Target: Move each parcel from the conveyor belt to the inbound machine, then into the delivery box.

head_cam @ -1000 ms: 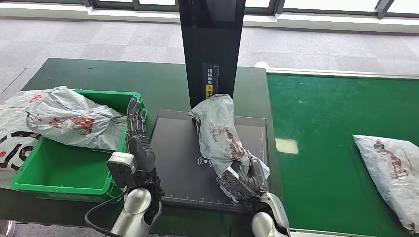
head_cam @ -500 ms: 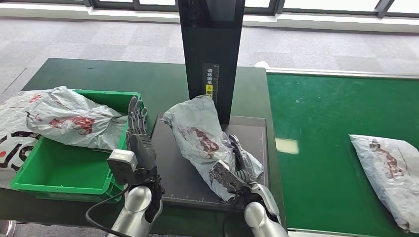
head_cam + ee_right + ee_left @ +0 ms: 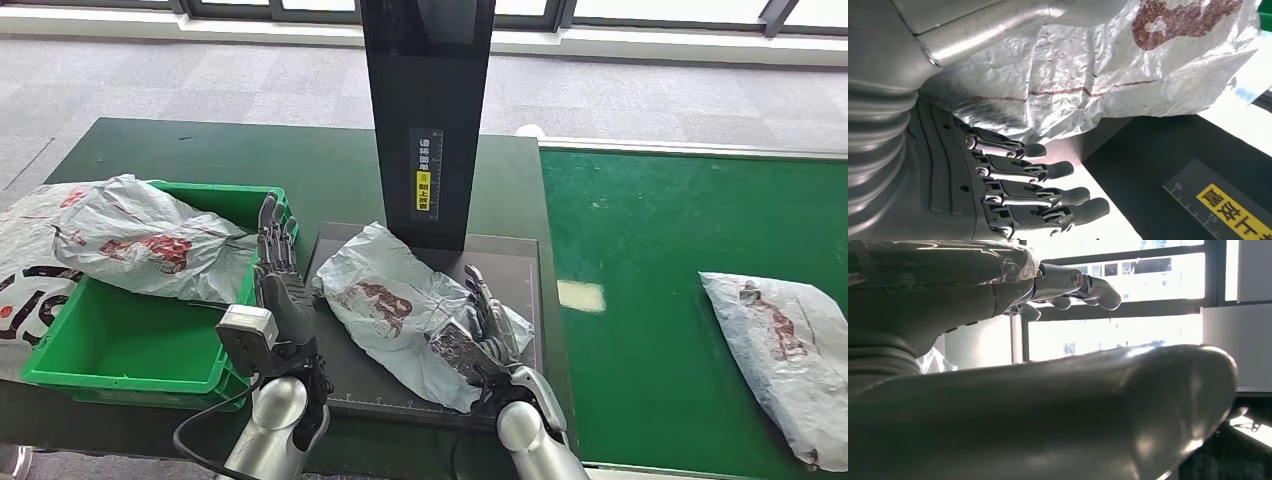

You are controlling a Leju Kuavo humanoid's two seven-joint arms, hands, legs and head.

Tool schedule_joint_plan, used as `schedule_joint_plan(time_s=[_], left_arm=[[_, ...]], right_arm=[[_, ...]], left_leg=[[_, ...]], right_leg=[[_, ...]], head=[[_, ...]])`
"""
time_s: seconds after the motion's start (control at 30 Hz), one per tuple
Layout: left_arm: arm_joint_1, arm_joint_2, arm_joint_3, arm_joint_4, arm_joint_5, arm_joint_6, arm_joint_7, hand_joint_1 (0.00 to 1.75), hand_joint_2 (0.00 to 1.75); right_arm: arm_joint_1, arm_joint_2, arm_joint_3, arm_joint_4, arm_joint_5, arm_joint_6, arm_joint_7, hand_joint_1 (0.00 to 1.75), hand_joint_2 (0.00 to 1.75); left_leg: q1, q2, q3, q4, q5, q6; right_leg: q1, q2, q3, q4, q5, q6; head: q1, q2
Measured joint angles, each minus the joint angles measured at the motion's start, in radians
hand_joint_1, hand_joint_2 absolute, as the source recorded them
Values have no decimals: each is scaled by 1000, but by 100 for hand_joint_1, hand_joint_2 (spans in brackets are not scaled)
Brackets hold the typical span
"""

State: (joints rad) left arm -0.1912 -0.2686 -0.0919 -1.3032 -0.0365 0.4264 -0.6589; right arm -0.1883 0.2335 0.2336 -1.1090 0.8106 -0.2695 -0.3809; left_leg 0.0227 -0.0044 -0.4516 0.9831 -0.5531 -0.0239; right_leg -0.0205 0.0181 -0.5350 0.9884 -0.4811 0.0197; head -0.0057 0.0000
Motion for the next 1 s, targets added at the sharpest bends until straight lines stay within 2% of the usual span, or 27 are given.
schedule_joint_plan(time_s=[0.2, 0.33, 0.47, 0.63, 0.87, 1.0], left_arm=[[5, 0, 0, -17, -22, 48, -9, 0, 0], [28, 1, -4, -50, -77, 124, -23, 0, 0], [37, 8, -27, -69, -134, 150, -20, 0, 0], [16, 24, -61, -35, -229, 121, 45, 0, 0], [-37, 50, -84, 67, -334, 2, 139, 0, 0], [-43, 54, -86, 82, -349, -9, 147, 0, 0]], right_arm=[[19, 0, -7, -39, -23, -26, -58, 0, 175], [112, 0, -5, -223, -46, -156, -148, 0, 175], [217, -2, 5, -423, -60, -294, -180, 0, 175], [311, -4, 6, -563, -130, -414, -283, 0, 175], [397, -4, 16, -681, -143, -430, -317, 0, 175], [407, -4, 17, -695, -144, -430, -317, 0, 175]], left_leg=[[0, 0, 0, 0, 0, 0], [0, -1, -1, 0, 0, 0], [0, -2, -5, 0, -1, 0], [-1, -2, -4, 0, -1, 1], [-1, -1, -7, 0, -1, 0], [-1, -1, -7, 0, -1, 0]], right_leg=[[0, 0, 0, 0, 0, 0], [0, -1, -1, 0, -1, 0], [0, -2, -1, 0, -1, -1], [0, -3, -1, -1, -1, 0], [0, -2, 0, 0, -1, -1], [0, -1, -1, 0, -1, -1]], head=[[0, 0], [0, 0], [0, 0], [0, 0], [0, 0], [0, 0]])
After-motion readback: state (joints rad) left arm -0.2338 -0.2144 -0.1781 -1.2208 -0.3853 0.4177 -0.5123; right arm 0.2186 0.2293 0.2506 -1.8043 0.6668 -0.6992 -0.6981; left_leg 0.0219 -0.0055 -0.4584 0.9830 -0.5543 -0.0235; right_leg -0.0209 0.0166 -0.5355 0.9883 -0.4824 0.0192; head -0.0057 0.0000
